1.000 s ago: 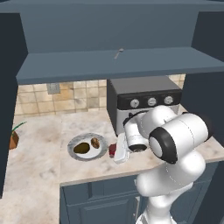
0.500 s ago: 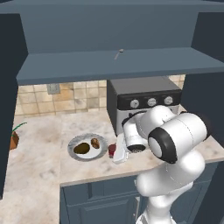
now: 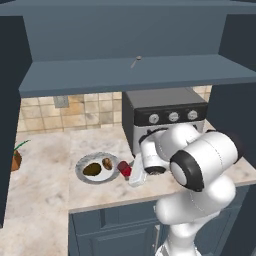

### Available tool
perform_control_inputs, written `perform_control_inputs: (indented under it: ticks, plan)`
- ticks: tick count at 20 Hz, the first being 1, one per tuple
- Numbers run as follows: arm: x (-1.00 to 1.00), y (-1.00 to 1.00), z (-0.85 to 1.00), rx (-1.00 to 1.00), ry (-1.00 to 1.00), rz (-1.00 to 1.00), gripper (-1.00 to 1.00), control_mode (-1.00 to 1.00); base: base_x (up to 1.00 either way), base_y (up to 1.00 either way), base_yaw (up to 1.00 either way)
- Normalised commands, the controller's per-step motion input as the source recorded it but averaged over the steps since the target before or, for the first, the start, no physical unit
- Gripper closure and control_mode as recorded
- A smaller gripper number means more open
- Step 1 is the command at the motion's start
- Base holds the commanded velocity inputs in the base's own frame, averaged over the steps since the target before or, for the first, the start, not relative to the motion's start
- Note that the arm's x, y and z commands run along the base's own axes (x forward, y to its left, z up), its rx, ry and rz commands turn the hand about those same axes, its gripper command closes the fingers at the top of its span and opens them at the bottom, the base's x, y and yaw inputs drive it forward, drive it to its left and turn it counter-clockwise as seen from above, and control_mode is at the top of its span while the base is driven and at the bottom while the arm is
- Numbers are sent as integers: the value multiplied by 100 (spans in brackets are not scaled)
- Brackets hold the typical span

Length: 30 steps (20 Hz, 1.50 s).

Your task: Pick the avocado and bread from the counter and place them on the plate. Then pick the jam from the cabinet and place it next to the plate. Lastly close the cabinet door.

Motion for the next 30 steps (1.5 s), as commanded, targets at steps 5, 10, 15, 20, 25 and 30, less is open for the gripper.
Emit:
perform_control_inputs:
  ticks: [5, 10, 15, 20, 25, 30]
  plan:
    - [-10, -17, 0, 0, 0, -13, -100, -100, 0, 0, 0]
    - [-16, -26, 0, 0, 0, -13, -100, -100, 0, 0, 0]
    - [-21, -32, 5, 0, 0, -12, -100, -100, 0, 0, 0]
    - [-24, -27, 33, 0, 16, -12, -100, -100, 0, 0, 0]
    - [-22, -22, 41, 0, 38, -10, -100, -100, 0, 0, 0]
    - [-27, -28, 35, 0, 43, -9, -100, -100, 0, 0, 0]
